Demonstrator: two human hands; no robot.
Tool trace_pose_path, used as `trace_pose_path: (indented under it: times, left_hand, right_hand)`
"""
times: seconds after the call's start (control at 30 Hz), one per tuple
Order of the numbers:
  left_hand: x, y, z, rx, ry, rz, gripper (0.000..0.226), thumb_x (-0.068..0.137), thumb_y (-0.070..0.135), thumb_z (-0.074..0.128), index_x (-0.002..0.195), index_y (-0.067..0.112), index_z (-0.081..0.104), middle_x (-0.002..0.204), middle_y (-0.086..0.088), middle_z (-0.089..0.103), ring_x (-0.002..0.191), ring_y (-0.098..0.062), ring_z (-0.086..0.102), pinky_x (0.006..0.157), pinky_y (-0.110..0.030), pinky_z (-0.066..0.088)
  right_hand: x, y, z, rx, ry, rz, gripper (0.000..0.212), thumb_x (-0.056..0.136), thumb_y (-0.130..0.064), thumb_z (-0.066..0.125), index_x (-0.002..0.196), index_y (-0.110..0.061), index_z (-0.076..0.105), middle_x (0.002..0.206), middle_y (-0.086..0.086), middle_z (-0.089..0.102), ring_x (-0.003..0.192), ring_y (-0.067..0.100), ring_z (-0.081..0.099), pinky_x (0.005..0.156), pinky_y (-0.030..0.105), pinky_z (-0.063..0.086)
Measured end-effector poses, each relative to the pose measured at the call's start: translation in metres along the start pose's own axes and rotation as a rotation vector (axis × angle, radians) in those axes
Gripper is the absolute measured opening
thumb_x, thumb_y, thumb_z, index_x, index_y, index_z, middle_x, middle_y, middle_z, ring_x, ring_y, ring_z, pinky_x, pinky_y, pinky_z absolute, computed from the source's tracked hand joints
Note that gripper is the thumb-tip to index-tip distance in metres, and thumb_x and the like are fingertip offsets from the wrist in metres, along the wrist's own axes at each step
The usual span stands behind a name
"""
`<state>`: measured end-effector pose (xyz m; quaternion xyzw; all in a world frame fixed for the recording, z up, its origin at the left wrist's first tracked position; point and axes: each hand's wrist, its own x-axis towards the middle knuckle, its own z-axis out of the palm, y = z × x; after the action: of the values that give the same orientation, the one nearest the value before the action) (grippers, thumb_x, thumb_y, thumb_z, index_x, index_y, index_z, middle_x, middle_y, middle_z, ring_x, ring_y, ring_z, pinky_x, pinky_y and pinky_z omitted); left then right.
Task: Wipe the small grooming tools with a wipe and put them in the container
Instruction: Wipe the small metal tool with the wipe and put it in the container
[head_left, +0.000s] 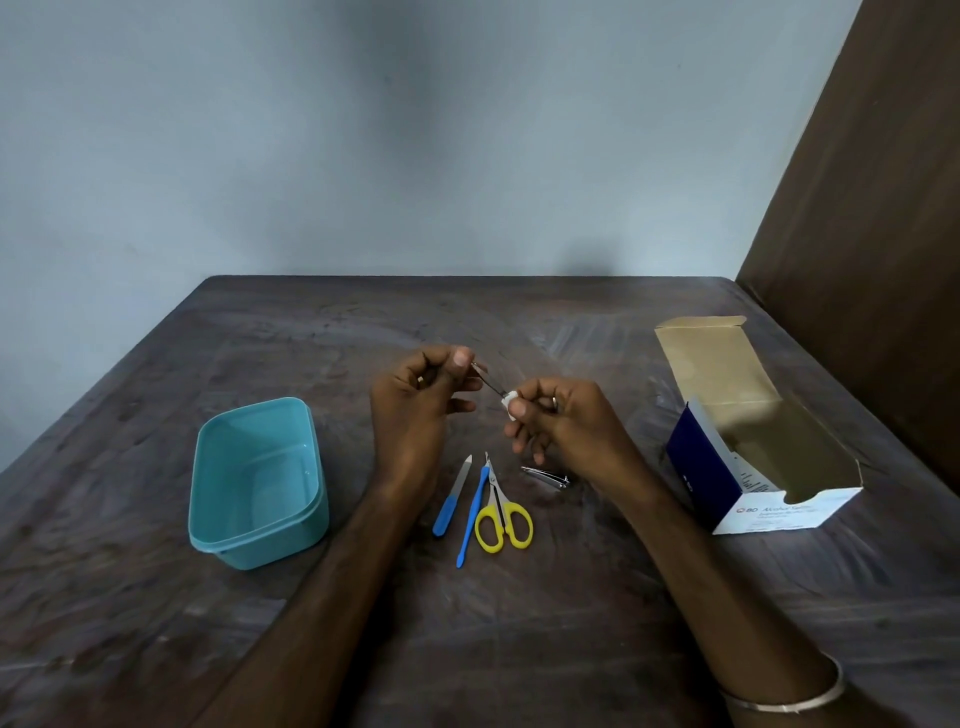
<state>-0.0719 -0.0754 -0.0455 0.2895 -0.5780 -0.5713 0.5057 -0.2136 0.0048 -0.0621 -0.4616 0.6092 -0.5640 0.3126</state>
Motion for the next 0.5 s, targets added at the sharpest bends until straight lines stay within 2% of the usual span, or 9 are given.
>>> trace_pose_path:
  times: [0.2,0.4,0.5]
  left_hand:
    - [-0.001,-0.0003,0.0007,0.036,-0.056,-0.006,0.017,0.09,0.004,0.064,0.097,0.018,0.072,0.098,0.002,0.075,0.085,-0.016,0.072,0.065,-0.027,0.059]
    - [-0.0016,0.0008,-0.0008,0.081,-0.103,0.012,0.011,0.092,0.006,0.063,0.099,0.008,0.071,0.093,-0.003,0.076,0.089,-0.017,0.073,0.066,-0.026,0.057]
    - [-0.0021,0.0012,-0.0008,0.078,-0.105,0.037,0.01,0.093,0.006,0.062,0.1,0.004,0.069,0.093,-0.005,0.076,0.088,-0.016,0.073,0.064,-0.024,0.056]
  right_hand:
    - [-0.0018,-0.0023,-0.0002,0.03,0.025,-0.011,0.01,0.095,-0.005,0.062,0.09,-0.006,0.07,0.065,0.009,0.067,0.05,0.017,0.062,0.043,0.026,0.047]
    - [-0.0005,0.0006,-0.0001,-0.07,-0.015,-0.063,0.021,0.098,-0.004,0.057,0.083,-0.012,0.069,0.069,0.009,0.068,0.053,0.015,0.062,0.045,0.025,0.045]
    - [0.0009,0.0016,0.0,-0.096,-0.003,-0.082,0.018,0.097,-0.008,0.06,0.085,-0.017,0.07,0.072,0.007,0.071,0.056,0.016,0.065,0.047,0.025,0.045]
